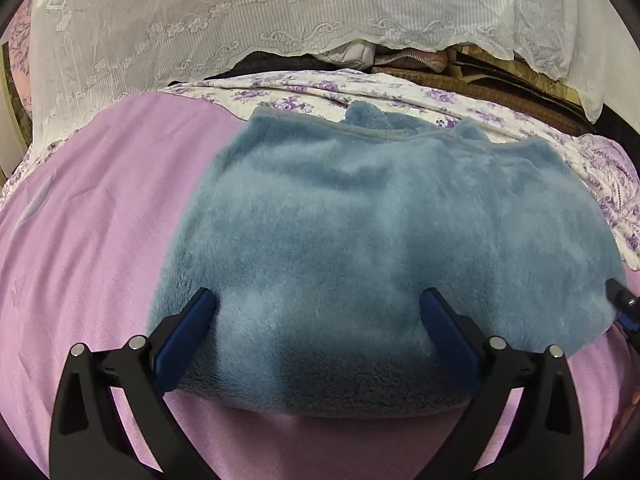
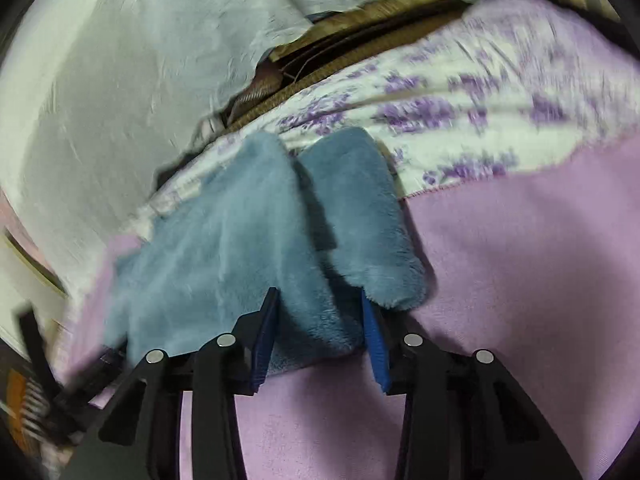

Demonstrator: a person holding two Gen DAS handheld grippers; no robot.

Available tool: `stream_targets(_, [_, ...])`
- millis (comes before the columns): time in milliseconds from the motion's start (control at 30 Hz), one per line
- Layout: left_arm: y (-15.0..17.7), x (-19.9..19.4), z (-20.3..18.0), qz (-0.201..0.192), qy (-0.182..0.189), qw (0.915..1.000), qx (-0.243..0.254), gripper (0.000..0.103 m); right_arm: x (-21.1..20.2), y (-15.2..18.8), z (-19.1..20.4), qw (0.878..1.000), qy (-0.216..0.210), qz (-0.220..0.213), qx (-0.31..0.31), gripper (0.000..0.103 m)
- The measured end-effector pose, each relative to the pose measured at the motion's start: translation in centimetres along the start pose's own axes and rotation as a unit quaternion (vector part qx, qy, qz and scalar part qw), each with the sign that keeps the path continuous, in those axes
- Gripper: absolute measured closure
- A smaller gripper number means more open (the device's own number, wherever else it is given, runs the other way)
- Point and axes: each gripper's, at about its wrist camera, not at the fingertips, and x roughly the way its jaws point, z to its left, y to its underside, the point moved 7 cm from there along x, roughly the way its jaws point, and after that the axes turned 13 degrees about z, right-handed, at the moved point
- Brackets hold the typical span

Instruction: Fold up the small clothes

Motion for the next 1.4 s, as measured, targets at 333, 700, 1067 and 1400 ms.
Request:
stream_targets(333, [0.0, -3.8, -0.4, -0.064, 0.025, 0.9976, 0.005, 0.004, -3.5, 2.2, -1.1, 0.992, -0.102, -0.001, 0.076, 0.043])
stream_targets(700, [0.5, -1.9, -1.2, -0.031, 0.003, 0.9994, 0.015, 0.004, -0.8, 3.9, 0.8, 0.982, -0.123, 0.051, 0.133, 0.042])
stream_targets(1067, [-4.4, -1.6, -2.6, -0.01, 0.053, 0.998, -0.032, 0.004, 3.0, -0.5, 1.4, 0.974, -0.107, -0.015, 0.199, 0.042])
stream_targets(1400, [-4.9, 3.4, -4.8, 0.013, 0.026, 0.9994, -0.021, 0.004, 4.8, -4.4, 3.6, 0.989, -0.052, -0.08, 0.117, 0.036])
